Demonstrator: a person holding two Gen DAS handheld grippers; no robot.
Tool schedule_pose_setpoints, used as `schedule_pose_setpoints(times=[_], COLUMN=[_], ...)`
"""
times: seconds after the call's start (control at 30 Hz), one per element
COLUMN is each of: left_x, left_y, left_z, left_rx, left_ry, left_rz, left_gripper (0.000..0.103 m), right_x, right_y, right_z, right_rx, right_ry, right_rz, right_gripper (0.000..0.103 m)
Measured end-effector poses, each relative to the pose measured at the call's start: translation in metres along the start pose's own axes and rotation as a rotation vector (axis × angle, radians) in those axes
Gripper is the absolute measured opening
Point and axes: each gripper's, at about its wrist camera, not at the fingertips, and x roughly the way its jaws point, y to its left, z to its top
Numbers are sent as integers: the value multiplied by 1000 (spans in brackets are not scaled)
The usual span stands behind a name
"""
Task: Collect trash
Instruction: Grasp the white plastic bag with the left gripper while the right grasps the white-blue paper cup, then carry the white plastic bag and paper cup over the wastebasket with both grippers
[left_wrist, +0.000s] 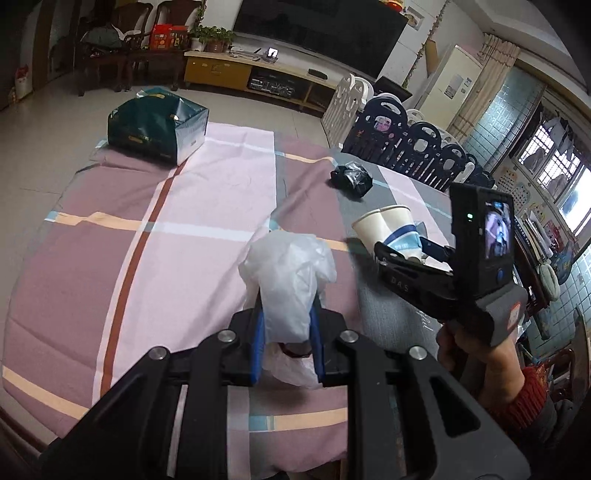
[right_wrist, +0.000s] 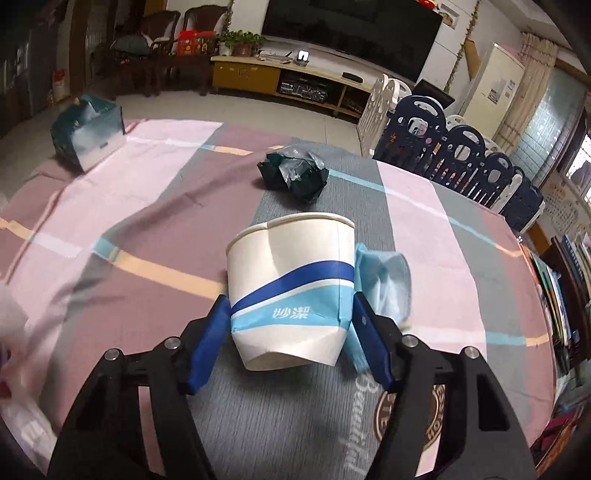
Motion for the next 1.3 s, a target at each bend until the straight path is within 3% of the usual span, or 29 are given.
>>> schedule_pose_setpoints(times=[0.23,0.4,0.87,1.3], left_x=[-31,-56,-122,-174], left_y=[-11,-27,-91,-160], left_z=[-2,-5,-24,-59], left_rx=[65,112,248,372], left_ry=[-47,-90,-177,-218], left_rz=[107,138,88,-16], left_gripper=[22,22,22,22], right_x=[-53,-92,-208,-294], right_y=[1,-10,-63,-110], right_z=[-29,-53,-95,-150], right_rx=[80,171,321,397], right_ry=[0,-13,-148,-241], right_rz=[96,137,116,44], right_gripper=[66,66,66,66])
